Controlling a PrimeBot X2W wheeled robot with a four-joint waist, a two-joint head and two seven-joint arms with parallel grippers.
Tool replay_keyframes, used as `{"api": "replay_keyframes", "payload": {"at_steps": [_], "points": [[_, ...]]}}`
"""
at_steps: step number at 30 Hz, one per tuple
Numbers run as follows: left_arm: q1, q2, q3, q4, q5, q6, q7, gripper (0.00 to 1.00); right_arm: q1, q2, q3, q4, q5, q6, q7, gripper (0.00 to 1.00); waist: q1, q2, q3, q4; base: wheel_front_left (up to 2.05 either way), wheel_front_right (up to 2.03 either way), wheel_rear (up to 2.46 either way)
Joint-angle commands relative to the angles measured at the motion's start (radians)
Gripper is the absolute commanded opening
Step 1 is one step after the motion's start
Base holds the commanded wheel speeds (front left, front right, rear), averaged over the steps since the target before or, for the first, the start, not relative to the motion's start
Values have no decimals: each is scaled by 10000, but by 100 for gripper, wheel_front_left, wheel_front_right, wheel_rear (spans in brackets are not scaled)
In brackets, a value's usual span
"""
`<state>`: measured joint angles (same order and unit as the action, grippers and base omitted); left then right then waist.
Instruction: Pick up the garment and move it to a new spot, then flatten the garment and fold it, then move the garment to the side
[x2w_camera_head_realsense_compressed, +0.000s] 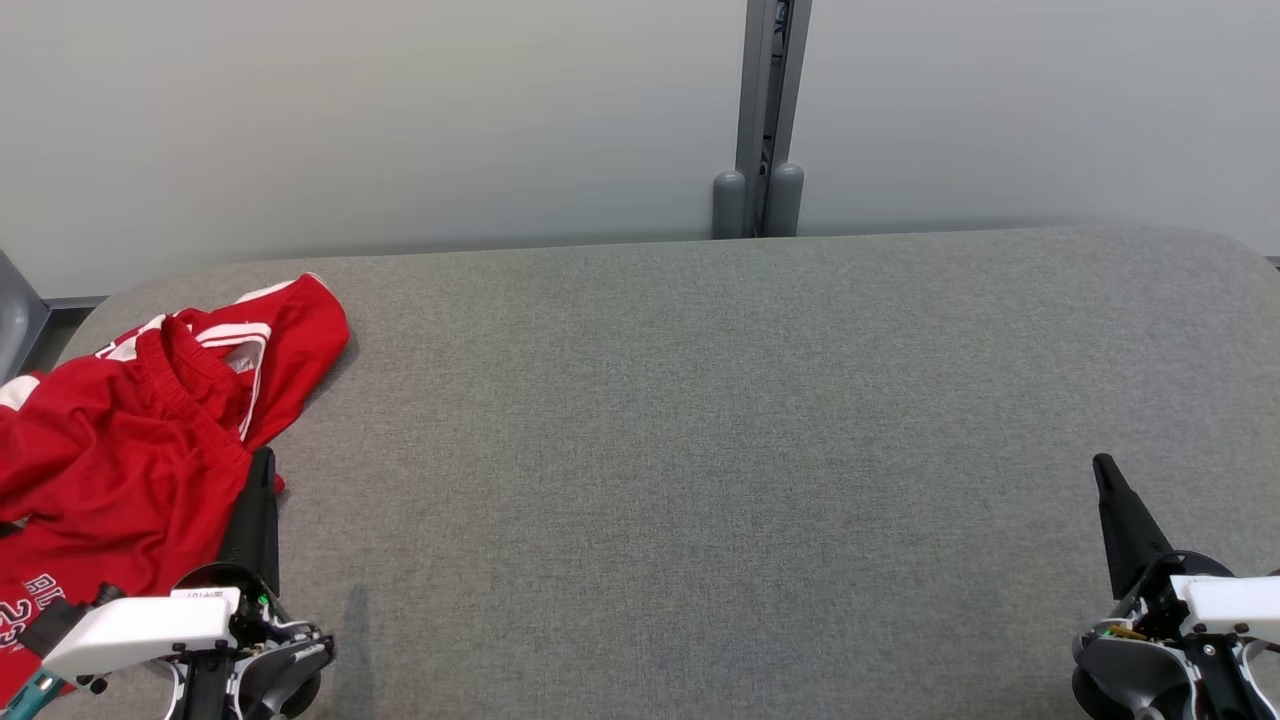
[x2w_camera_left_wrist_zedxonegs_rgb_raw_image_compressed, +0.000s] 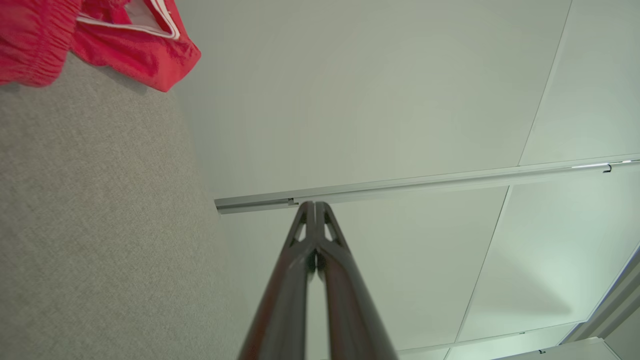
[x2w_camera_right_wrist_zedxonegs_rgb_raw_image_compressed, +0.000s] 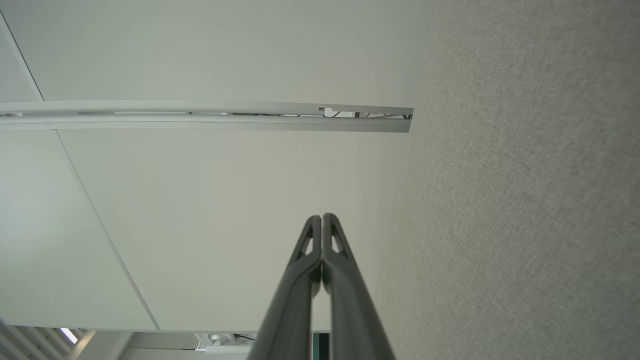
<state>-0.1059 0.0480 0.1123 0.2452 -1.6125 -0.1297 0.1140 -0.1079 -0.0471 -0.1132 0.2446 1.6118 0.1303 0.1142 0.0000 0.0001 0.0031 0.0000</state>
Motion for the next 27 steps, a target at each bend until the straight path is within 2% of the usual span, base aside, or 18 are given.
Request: {"api": "replay_keyframes", "payload": {"at_steps": [1, 8, 9, 21, 27], "points": [[-98, 51, 38, -2, -5, -27, 25, 0, -50, -76, 3, 20, 21, 9, 24, 0, 0, -1, 0, 0, 0, 0, 0], [-98, 51, 38, -2, -5, -27, 25, 0, -50, -76, 3, 20, 21, 9, 24, 0, 0, -1, 0, 0, 0, 0, 0], [0, 0, -1, 0, 0, 0, -1, 100, 0, 0, 1, 0, 0, 0, -1, 100, 0, -1, 0, 0, 0, 0, 0], [373, -129, -409, 318, 59, 1, -358, 100, 368, 151, 340, 249, -14, -11, -361, 100, 0, -1, 1, 13, 0, 0, 0], [316, -112, -660, 350, 450, 0, -649, 100, 338, 132, 468, 185, -645, -8, -653, 100, 0, -1, 0, 23, 0, 0, 0]]}}
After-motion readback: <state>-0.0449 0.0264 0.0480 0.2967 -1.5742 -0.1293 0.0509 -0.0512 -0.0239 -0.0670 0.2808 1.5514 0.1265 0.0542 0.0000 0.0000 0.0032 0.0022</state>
